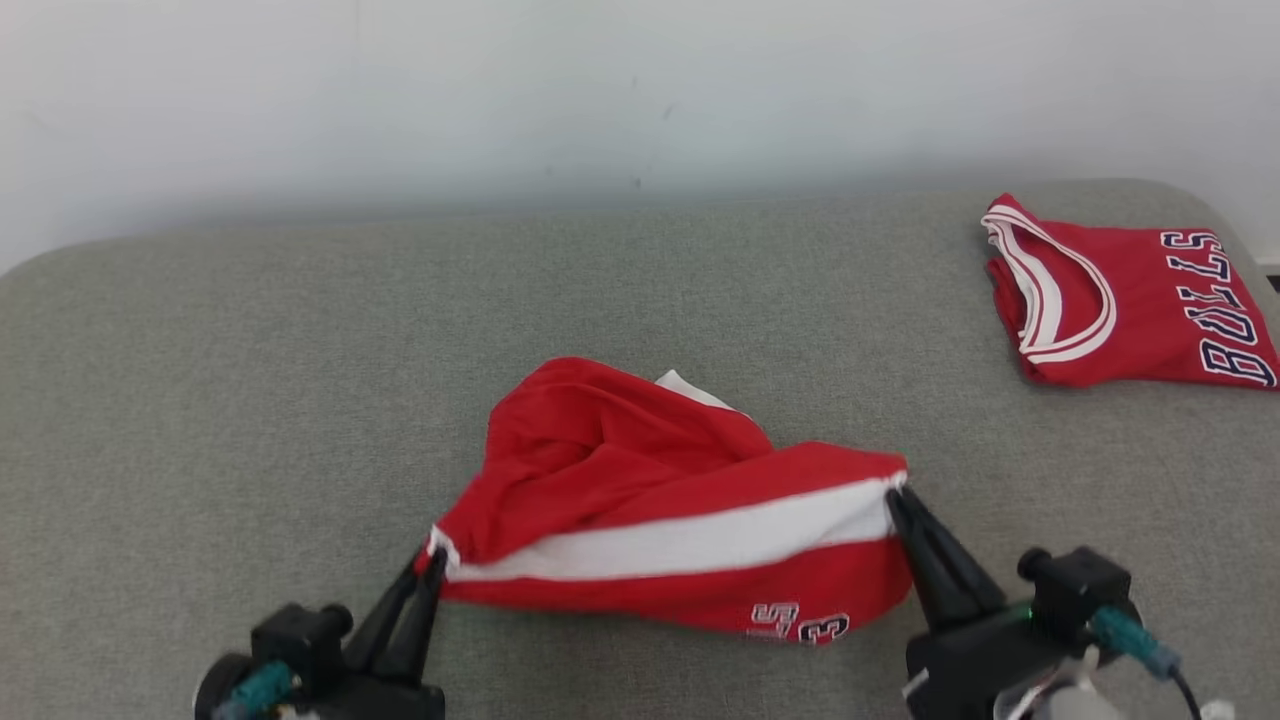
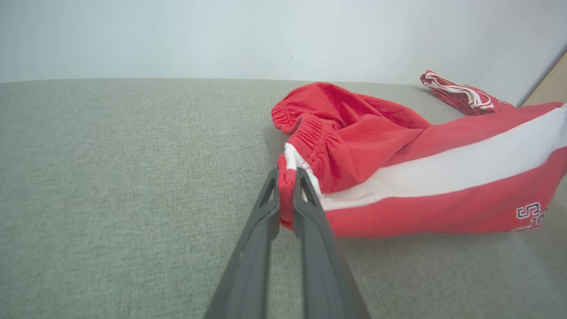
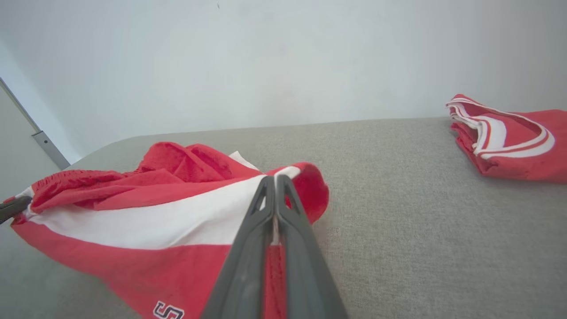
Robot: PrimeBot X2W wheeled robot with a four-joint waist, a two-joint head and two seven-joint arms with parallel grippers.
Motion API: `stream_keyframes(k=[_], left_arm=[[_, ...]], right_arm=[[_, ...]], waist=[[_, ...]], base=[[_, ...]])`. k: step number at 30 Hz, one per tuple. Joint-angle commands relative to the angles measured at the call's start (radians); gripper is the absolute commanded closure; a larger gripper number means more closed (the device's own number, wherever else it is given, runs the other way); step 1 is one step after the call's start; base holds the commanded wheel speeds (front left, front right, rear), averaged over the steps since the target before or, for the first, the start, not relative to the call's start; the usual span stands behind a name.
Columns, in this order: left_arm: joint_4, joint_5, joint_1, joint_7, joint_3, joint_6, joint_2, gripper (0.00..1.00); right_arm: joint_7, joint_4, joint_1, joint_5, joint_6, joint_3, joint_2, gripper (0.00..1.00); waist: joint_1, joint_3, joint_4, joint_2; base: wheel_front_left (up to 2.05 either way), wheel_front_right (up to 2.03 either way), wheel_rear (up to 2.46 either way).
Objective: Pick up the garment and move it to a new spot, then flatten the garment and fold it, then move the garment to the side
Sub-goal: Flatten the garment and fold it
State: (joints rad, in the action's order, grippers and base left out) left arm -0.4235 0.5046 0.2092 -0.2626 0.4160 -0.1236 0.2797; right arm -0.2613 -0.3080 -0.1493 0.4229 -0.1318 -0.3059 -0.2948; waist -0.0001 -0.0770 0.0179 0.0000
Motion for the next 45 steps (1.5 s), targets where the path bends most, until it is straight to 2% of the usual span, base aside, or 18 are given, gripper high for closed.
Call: stream_keyframes(k=[1,6,13,17,18,26,30,32,38,41,45], left_arm=[[0.015,-0.009,0.038,-0.003,-0.018,-0.003,-0.004,1.0],[0.033,-0.025,0.2,0.006,-0.006,-0.006,0.025,1.0],[0.048,0.088,0.599,0.131,0.055,-0.006,0.097,1.0],[0.012,0.16,0.847,0.197,0.042,-0.006,0.123,1.0],[0.012,0.16,0.847,0.197,0.042,-0.006,0.123,1.0],[-0.131,0.21,1.29,0.259,0.008,-0.006,0.12,1.0],[-0.215,0.225,1.452,0.257,-0.009,-0.006,0.11,1.0],[-0.257,0.235,1.53,0.254,0.016,-0.006,0.106,1.0],[-0.3,0.289,1.57,0.213,0.077,-0.006,0.103,1.0],[-0.293,0.337,1.522,0.183,0.114,-0.006,0.119,1.0],[-0.225,0.409,1.398,0.126,0.168,-0.006,0.153,1.0]], right_arm=[[-0.005,0.016,-0.042,0.005,0.003,-0.002,-0.001,1.0],[-0.002,0.015,-0.21,0.027,0.003,-0.016,-0.022,1.0],[0.041,-0.062,-0.581,0.062,0.003,-0.015,-0.03,1.0],[0.08,-0.12,-0.832,0.085,0.003,-0.023,-0.025,1.0],[0.08,-0.12,-0.832,0.085,0.003,-0.023,-0.025,1.0],[0.144,-0.251,-1.296,0.106,0.003,-0.032,-0.033,1.0],[0.152,-0.317,-1.48,0.094,0.003,-0.037,-0.04,1.0],[0.145,-0.372,-1.575,0.089,0.003,-0.041,-0.043,1.0],[0.106,-0.442,-1.652,0.103,0.003,-0.077,-0.04,1.0],[0.08,-0.442,-1.612,0.123,0.003,-0.114,-0.05,1.0],[0.053,-0.395,-1.508,0.166,0.003,-0.179,-0.099,1.0]], waist=[[0.0001,-0.011,0.01,0.0],[0.0001,-0.049,0.026,0.0],[0.0001,-0.187,0.041,0.0],[0.0001,-0.284,0.044,0.0],[0.0001,-0.284,0.044,0.0],[0.0001,-0.452,0.038,0.0],[0.0001,-0.512,0.036,0.0],[0.0001,-0.544,0.031,0.0],[0.0001,-0.573,0.03,0.0],[0.0001,-0.565,0.036,0.0],[0.0001,-0.533,0.039,0.0]], base=[[0.0,0.0,0.0],[0.0,0.0,0.0],[0.0,0.0,0.0],[0.0,0.0,0.0],[0.0,0.0,0.0],[0.0,0.0,0.0],[0.0,0.0,0.0],[0.0,0.0,0.0],[0.0,0.0,0.0],[0.0,0.0,0.0],[0.0,0.0,0.0]])
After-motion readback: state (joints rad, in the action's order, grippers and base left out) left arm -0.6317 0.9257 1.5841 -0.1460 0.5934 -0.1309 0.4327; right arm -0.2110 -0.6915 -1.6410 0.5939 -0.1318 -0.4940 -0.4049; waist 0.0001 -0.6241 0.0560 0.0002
